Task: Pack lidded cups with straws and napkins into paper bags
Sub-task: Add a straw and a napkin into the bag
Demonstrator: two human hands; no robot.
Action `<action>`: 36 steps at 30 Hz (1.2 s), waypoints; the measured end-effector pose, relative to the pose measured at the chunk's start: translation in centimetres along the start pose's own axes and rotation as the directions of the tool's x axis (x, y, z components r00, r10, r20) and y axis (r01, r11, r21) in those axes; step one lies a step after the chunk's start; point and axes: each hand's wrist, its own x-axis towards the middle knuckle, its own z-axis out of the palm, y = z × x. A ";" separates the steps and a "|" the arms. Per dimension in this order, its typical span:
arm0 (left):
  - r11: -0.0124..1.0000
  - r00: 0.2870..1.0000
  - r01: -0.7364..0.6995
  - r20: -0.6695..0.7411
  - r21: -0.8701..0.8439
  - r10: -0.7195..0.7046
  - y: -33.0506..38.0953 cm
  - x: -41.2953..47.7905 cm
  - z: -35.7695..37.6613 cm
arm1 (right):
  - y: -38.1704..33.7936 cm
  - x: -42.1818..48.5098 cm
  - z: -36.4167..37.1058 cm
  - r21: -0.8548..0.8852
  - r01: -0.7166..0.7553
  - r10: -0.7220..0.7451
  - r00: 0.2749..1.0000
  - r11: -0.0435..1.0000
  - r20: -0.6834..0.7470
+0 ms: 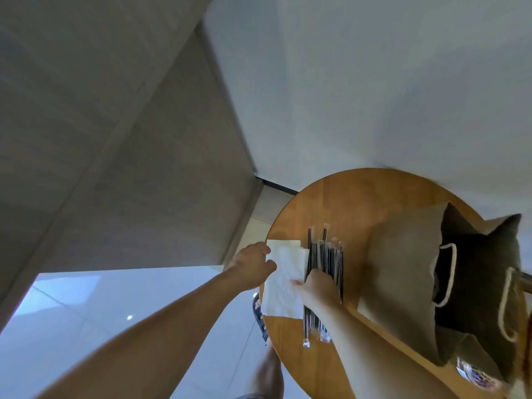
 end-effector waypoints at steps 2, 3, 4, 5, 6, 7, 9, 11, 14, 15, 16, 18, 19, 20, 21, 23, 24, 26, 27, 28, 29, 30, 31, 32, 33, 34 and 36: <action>1.000 1.000 0.016 0.008 0.009 -0.016 -0.1 -0.2 0.0 | 0.1 0.1 0.2 -0.033 0.008 -0.008 1.000 0.999 -0.006; 1.000 1.000 0.020 0.007 0.012 -0.020 -0.1 -0.3 0.0 | 0.1 0.0 0.1 -0.054 0.016 -0.016 1.000 0.998 -0.004; 1.000 1.000 0.021 0.002 0.019 -0.021 -0.1 -0.4 0.0 | 0.2 -0.1 0.0 -0.067 0.027 -0.027 1.000 0.997 0.001; 0.999 1.000 0.023 -0.001 0.026 -0.023 -0.1 -0.5 0.0 | 0.2 -0.2 -0.1 -0.068 0.040 -0.040 0.999 0.997 0.006; 0.999 1.000 0.024 -0.004 0.030 -0.024 0.0 -0.7 -0.1 | 0.3 -0.3 -0.3 -0.066 0.055 -0.054 0.998 0.996 0.010; 0.999 1.000 0.026 -0.007 0.029 -0.025 0.0 -0.8 -0.1 | 0.3 -0.4 -0.4 -0.063 0.069 -0.068 0.998 0.996 0.011; 1.000 1.000 0.026 -0.010 0.018 -0.026 0.1 -0.9 -0.1 | 0.4 -0.7 -0.5 -0.044 0.100 -0.100 0.995 0.994 0.009; 1.000 1.000 0.024 -0.014 0.007 -0.024 0.2 -1.0 0.0 | 0.5 -0.9 -0.3 0.003 0.133 -0.133 0.991 0.991 -0.009; 0.999 0.999 0.041 -0.023 -0.018 -0.041 -0.1 -1.1 0.2 | 0.7 -1.6 0.3 0.122 0.147 -0.140 0.988 0.982 -0.068; 0.998 0.998 0.051 -0.020 -0.035 -0.052 -0.2 -1.2 0.3 | 0.8 -1.8 0.5 0.153 0.155 -0.145 0.987 0.976 -0.076; 0.997 0.998 0.061 -0.014 -0.047 -0.062 -0.4 -1.3 0.5 | 1.0 -2.0 0.6 0.169 0.167 -0.154 0.984 0.971 -0.087; 0.995 0.997 0.082 -0.002 -0.059 -0.082 -0.7 -1.5 0.7 | 1.3 -2.0 1.0 0.174 0.194 -0.174 0.977 0.965 -0.124; 0.994 0.996 0.090 0.001 -0.063 -0.090 -0.8 -1.6 0.8 | 1.5 -1.9 1.1 0.171 0.202 -0.178 0.973 0.964 -0.145; 0.993 0.995 0.097 0.002 -0.066 -0.097 -0.8 -1.7 0.8 | 1.7 -1.7 1.3 0.166 0.202 -0.176 0.971 0.965 -0.161; 0.992 0.995 0.102 0.002 -0.069 -0.103 -0.9 -1.8 0.8 | 1.8 -1.6 1.5 0.161 0.195 -0.167 0.971 0.968 -0.173; 0.992 0.995 0.104 0.000 -0.068 -0.105 -0.8 -2.0 0.8 | 2.0 -1.3 2.1 0.168 0.159 -0.127 0.974 0.973 -0.188; 0.993 0.995 0.101 0.000 -0.064 -0.101 -0.7 -2.0 0.9 | 2.0 -1.2 2.3 0.177 0.138 -0.103 0.976 0.974 -0.194; 0.994 0.996 0.091 0.000 -0.056 -0.092 -0.6 -2.2 0.9 | 2.0 -0.9 2.8 0.188 0.106 -0.066 0.976 0.977 -0.206; 0.994 0.996 0.089 -0.001 -0.056 -0.089 -0.6 -2.3 1.0 | 2.0 -0.9 3.0 0.192 0.096 -0.054 0.976 0.977 -0.212; 0.994 0.996 0.090 0.001 -0.058 -0.090 -0.6 -2.4 1.0 | 2.0 -0.8 3.1 0.195 0.091 -0.048 0.975 0.977 -0.216; 0.994 0.996 0.093 0.002 -0.060 -0.093 -0.6 -2.5 1.1 | 2.1 -0.8 3.3 0.196 0.088 -0.044 0.975 0.977 -0.218; 0.993 0.995 0.096 0.005 -0.062 -0.096 -0.6 -2.6 1.1 | 2.2 -0.7 3.4 0.195 0.086 -0.042 0.974 0.977 -0.222; 0.993 0.995 0.097 0.009 -0.063 -0.096 -0.6 -2.7 1.1 | 2.3 -0.6 3.6 0.193 0.086 -0.040 0.973 0.977 -0.228; 0.993 0.995 0.096 0.014 -0.063 -0.096 -0.6 -2.8 1.2 | 2.5 -0.5 3.8 0.185 0.086 -0.041 0.971 0.979 -0.235; 0.994 0.996 0.094 0.018 -0.063 -0.093 -0.6 -2.8 1.2 | 2.6 -0.5 3.9 0.173 0.087 -0.044 0.970 0.981 -0.239; 0.994 0.996 0.090 0.022 -0.060 -0.089 -0.5 -2.9 1.2 | 2.7 -0.5 3.9 0.159 0.092 -0.052 0.969 0.983 -0.241; 0.995 0.996 0.082 0.027 -0.058 -0.080 -0.3 -3.0 1.3 | 2.9 -0.5 3.9 0.139 0.111 -0.075 0.967 0.984 -0.244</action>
